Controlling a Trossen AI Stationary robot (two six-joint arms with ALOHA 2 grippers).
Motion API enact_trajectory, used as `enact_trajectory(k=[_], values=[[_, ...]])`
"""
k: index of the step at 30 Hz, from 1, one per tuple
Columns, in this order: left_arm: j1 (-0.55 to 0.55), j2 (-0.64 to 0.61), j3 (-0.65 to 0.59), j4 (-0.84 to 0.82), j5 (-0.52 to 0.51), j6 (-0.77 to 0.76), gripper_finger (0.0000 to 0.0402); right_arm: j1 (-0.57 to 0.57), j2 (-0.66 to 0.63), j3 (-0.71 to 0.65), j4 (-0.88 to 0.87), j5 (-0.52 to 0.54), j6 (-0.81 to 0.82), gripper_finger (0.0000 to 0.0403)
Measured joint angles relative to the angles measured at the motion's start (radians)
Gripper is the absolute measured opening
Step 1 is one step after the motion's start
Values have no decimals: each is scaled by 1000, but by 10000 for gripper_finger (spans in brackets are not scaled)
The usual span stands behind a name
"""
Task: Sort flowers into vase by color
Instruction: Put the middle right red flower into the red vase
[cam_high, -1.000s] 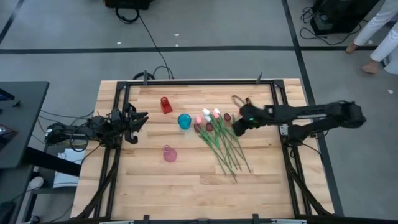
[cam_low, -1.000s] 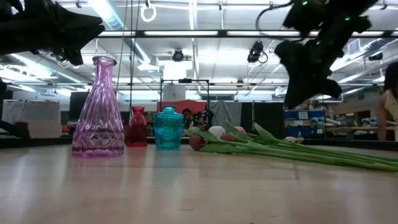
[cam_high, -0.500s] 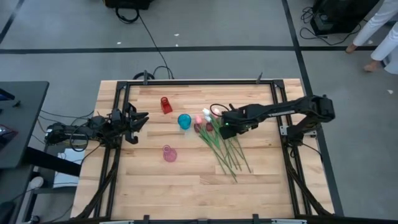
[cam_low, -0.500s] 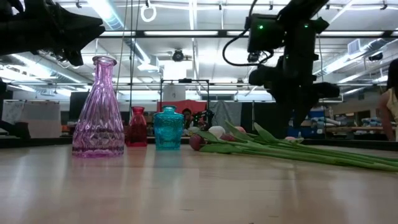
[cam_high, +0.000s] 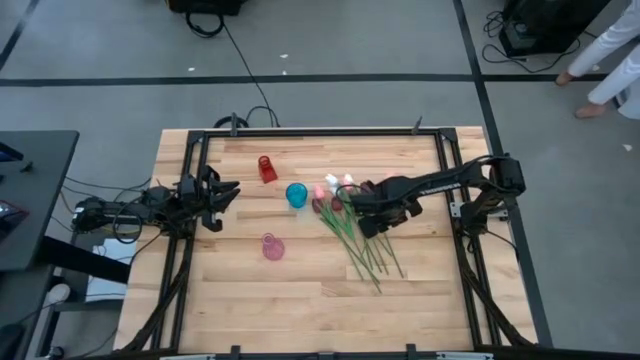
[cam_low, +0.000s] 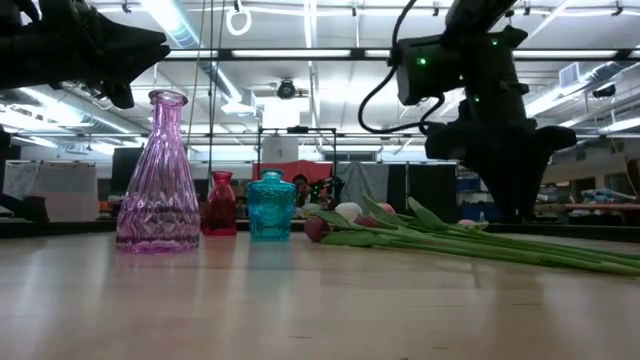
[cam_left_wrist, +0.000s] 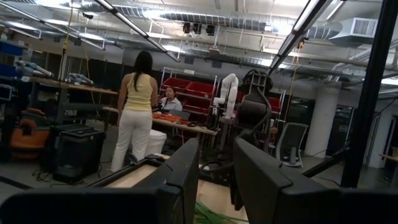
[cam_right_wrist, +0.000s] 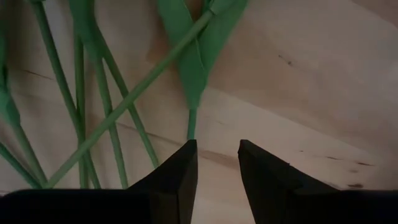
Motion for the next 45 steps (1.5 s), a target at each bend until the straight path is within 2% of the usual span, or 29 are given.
enact_trajectory(k=[10,19,28,31,35,38,42,45], values=[[0,0,0,0,0,-3,106,9,0,-72,142,18,13,124],[0,0,0,1,-1,-2,106,32,3,-75,157,65,13,105],[0,0,0,2,-1,5,106,51,79,-69,177,63,-7,97],[0,0,0,1,-1,5,106,55,81,-69,176,75,-12,77],[0,0,0,1,0,4,106,56,58,-73,174,67,-41,21],[0,0,0,1,7,-27,106,49,25,-44,45,31,-53,13],[0,1,22,-38,38,-51,106,42,-22,90,-194,31,-97,11],[0,0,45,-62,44,-54,106,45,-62,197,-189,39,-173,6]])
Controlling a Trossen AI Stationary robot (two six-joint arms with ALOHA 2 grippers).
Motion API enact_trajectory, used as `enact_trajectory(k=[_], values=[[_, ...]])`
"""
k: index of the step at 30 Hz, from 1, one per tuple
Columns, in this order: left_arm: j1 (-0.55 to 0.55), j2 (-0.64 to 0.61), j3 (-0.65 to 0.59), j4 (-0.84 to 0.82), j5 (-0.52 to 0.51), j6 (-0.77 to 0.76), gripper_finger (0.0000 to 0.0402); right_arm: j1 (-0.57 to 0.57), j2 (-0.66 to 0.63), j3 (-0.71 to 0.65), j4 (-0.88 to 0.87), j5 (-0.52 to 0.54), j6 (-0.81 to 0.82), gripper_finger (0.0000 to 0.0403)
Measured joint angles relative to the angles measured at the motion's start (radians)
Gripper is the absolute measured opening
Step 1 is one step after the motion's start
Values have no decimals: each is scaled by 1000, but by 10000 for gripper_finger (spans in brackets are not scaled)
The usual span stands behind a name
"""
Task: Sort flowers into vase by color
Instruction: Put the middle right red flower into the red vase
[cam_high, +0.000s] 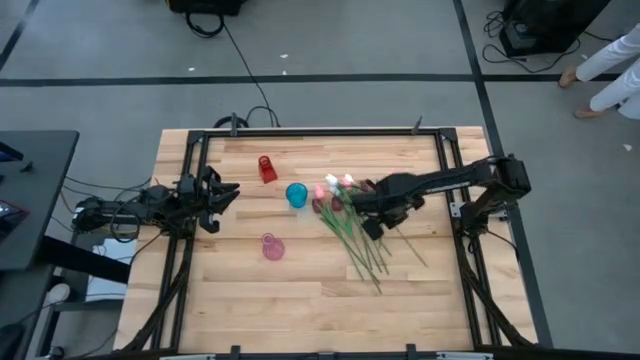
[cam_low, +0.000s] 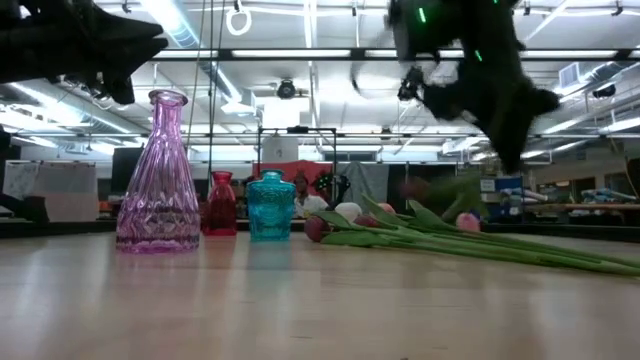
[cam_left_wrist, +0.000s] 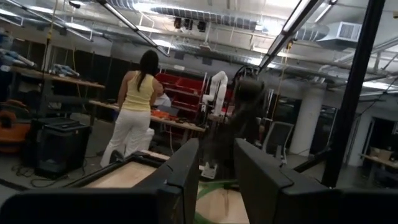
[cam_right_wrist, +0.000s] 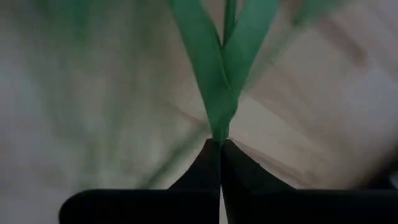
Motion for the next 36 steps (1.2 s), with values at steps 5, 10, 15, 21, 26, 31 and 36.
enact_trajectory(k=[5,10,15,21,26,31,36], values=[[0,1,3,-29,0,-25,106,16,-82,130,79,126,-69,6],[0,1,4,-54,27,-53,106,32,-172,142,329,172,-174,6],[0,0,4,-49,99,-88,106,33,-210,143,414,140,-192,6],[0,0,5,-102,136,-115,106,46,-191,131,284,189,-113,6],[0,0,5,-119,138,-132,106,40,-152,124,313,94,-111,7],[0,0,6,-112,139,-152,106,52,-167,130,669,-76,-236,7],[0,0,6,-110,139,-158,106,51,-220,211,713,-1,-292,7]])
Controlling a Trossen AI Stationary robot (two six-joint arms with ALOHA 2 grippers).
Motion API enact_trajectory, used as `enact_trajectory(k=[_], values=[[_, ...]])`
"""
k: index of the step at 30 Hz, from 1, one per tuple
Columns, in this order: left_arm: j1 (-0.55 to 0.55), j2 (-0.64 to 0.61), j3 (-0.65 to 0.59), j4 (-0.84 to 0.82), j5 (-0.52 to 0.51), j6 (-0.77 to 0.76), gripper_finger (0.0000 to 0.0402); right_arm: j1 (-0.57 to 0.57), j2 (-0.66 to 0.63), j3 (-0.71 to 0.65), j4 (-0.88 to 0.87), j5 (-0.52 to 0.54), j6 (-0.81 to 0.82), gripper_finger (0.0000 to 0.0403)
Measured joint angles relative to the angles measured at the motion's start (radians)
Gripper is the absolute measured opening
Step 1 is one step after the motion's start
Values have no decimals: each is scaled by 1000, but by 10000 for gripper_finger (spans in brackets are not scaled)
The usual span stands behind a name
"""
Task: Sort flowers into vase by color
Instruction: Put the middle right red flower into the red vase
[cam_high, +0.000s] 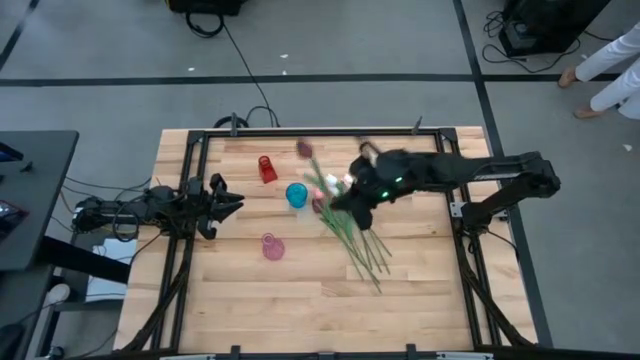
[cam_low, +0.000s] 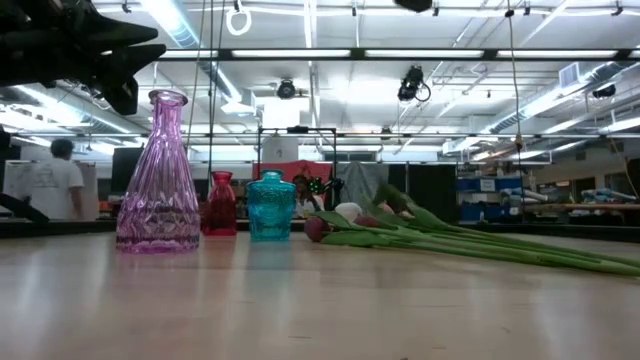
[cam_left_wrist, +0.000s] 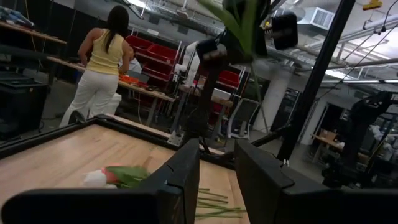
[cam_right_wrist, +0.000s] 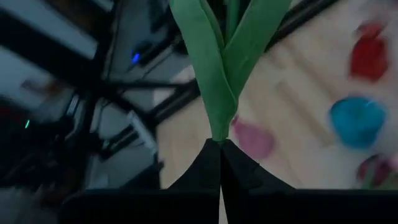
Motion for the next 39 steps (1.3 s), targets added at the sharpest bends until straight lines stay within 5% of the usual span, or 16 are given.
enact_trajectory(k=[11,20,27,33,39], values=[[0,0,0,-31,67,-25,106,10,99,41,-30,237,-84,7],[0,0,122,-300,34,-14,106,-6,309,41,276,172,-341,7],[-4,-1,244,-441,-10,12,106,-40,361,31,529,251,-578,7],[-4,0,221,-461,-84,34,106,-127,385,-43,810,213,-687,7],[-4,0,220,-461,-217,38,106,-250,496,-45,1110,8,-625,7]])
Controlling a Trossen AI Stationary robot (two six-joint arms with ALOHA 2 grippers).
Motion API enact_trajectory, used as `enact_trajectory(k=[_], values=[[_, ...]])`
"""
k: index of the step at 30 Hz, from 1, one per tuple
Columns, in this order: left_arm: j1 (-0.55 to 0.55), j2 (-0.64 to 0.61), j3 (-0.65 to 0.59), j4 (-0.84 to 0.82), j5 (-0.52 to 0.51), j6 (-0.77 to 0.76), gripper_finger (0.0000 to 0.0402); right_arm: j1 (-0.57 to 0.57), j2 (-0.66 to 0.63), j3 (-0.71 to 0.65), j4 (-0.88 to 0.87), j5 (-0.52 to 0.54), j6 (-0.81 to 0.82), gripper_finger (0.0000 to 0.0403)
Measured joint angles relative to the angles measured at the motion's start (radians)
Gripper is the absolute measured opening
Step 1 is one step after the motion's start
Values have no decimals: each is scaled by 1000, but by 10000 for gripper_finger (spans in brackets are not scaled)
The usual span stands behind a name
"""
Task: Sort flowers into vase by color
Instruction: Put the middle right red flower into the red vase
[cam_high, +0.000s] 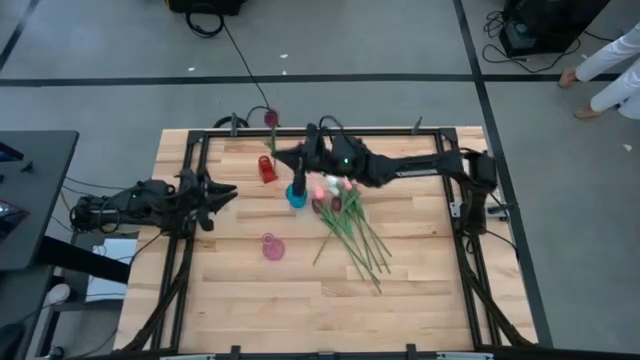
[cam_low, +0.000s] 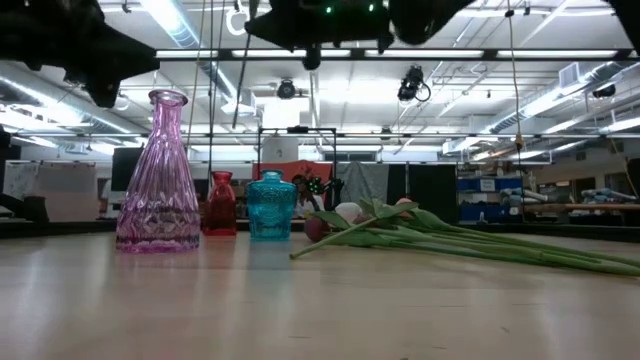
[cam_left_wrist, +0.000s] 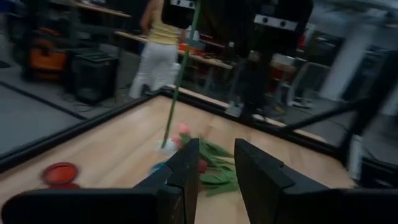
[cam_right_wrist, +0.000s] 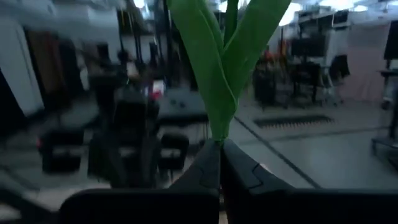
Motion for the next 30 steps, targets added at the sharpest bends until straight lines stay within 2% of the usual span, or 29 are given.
enact_trajectory(k=[4,11,20,22,30], values=[[0,0,0,-3,-38,0,106,-53,82,0,115,-41,31,7],[0,0,0,-2,-78,1,106,-90,180,85,169,-47,22,7],[0,0,0,2,-96,22,106,-110,289,250,58,-47,-35,8],[0,0,-1,1,-95,21,106,-113,300,261,10,-42,-53,8],[0,0,-1,1,-84,19,106,-116,288,266,3,-20,-85,8]])
